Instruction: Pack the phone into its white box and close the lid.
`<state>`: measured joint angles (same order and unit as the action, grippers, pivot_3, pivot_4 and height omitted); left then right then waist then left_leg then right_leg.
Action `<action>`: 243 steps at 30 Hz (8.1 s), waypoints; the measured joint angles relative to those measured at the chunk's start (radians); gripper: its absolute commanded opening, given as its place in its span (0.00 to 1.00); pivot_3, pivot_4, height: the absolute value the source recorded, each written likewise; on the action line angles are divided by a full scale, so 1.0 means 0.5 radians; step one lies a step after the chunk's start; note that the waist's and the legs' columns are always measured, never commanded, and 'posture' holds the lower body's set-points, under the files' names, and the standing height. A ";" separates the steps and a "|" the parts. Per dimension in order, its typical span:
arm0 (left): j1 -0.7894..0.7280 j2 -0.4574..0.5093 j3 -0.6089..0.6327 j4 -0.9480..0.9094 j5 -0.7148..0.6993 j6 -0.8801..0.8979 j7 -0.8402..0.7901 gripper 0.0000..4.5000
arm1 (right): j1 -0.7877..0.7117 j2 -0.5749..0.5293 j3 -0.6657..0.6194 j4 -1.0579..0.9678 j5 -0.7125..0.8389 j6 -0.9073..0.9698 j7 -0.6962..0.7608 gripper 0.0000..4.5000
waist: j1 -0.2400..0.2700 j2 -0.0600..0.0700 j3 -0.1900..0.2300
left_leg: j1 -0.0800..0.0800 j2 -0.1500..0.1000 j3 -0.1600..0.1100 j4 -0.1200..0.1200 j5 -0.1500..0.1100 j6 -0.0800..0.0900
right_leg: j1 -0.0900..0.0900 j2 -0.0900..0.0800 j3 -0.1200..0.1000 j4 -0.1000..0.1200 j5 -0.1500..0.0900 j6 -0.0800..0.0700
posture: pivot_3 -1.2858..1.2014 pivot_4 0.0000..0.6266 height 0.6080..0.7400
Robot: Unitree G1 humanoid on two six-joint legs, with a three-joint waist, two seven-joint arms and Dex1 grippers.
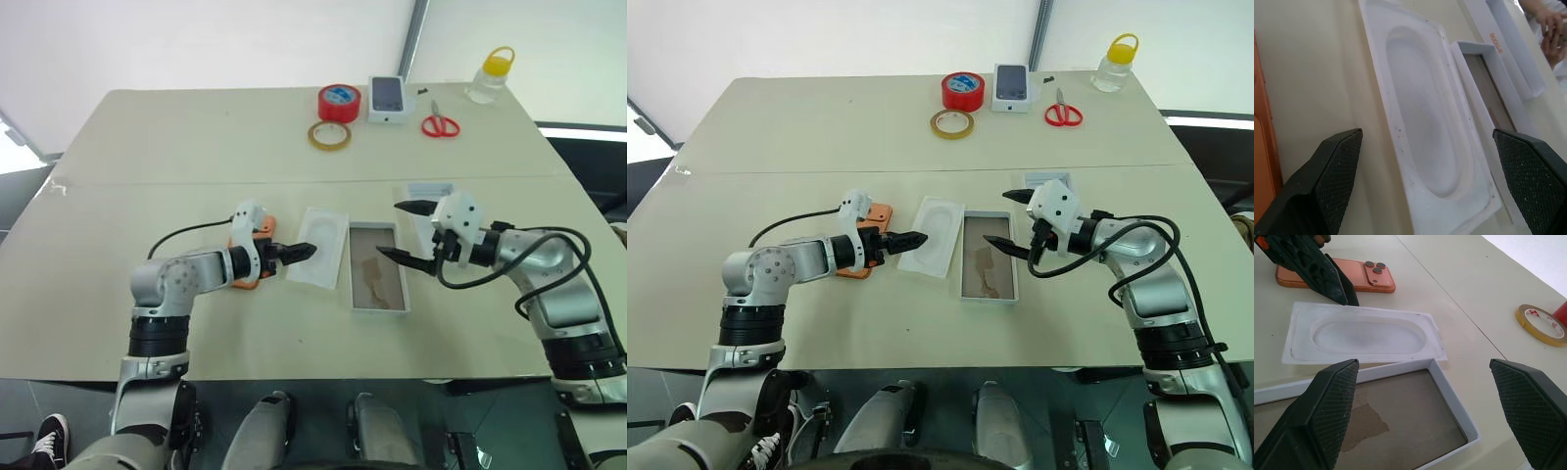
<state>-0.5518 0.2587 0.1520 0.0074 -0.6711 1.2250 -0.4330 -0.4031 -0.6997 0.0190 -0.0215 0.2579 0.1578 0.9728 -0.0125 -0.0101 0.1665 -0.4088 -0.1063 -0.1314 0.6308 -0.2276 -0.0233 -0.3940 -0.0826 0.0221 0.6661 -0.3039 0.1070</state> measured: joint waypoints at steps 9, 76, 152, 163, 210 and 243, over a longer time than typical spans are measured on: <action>-0.068 -0.117 0.128 0.192 -0.041 0.012 0.054 0.72 | -0.002 0.023 0.010 0.002 -0.017 -0.009 -0.027 1.00 | 0.003 0.000 0.000 | 0.000 -0.001 0.000 0.001 0.001 -0.001 | 0.001 -0.001 0.000 0.000 0.000 0.000 | 0.52 0.24 1.00; -0.160 -0.366 0.876 0.105 -0.782 -0.007 0.734 0.00 | -0.033 0.226 0.632 0.015 -0.563 -0.074 0.059 0.01 | 0.002 -0.008 0.001 | 0.000 0.000 -0.001 0.001 0.003 -0.006 | 0.001 0.001 -0.001 0.000 0.000 0.000 | 0.52 0.24 1.00; 0.325 0.383 0.561 0.148 -0.263 -0.655 0.188 1.00 | -0.410 0.565 0.635 0.373 -0.783 0.263 -0.504 0.01 | -0.010 -0.008 -0.001 | 0.000 0.001 -0.001 -0.003 0.004 -0.006 | -0.005 0.002 0.001 0.002 0.001 -0.001 | 0.52 0.24 1.00; 0.197 0.683 0.543 0.481 -0.467 -0.057 -0.104 1.00 | -0.620 0.918 0.641 0.263 -0.604 0.515 -0.519 0.01 | -0.015 -0.008 -0.001 | -0.001 0.000 -0.002 -0.004 0.005 -0.008 | -0.017 0.002 0.001 0.005 0.001 -0.001 | 0.52 0.24 1.00; -0.065 0.576 0.122 0.718 0.081 -0.146 -0.741 1.00 | -1.008 1.219 1.107 0.801 -0.911 1.126 -0.591 0.01 | 0.001 0.015 -0.031 | 0.003 -0.004 -0.004 -0.007 0.004 -0.008 | -0.013 -0.002 0.001 0.006 0.001 -0.002 | 0.52 0.24 1.00; -0.056 0.384 0.310 0.615 0.017 0.076 -0.482 0.59 | -0.955 1.210 1.124 0.734 -0.966 1.073 -0.537 0.00 | -0.065 0.013 -0.033 | 0.003 -0.002 -0.005 -0.010 0.004 -0.008 | -0.016 0.001 0.001 0.007 0.001 -0.002 | 0.52 0.24 1.00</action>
<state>-0.5798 0.4506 0.3072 0.3147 -0.6624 1.2628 -0.6739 -0.8805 -0.0945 0.5808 0.3455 -0.2250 0.6943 0.7045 -0.0453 -0.0035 0.1502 -0.4074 -0.1071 -0.1341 0.6260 -0.2254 -0.0273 -0.4021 -0.0824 0.0226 0.6698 -0.3035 0.1061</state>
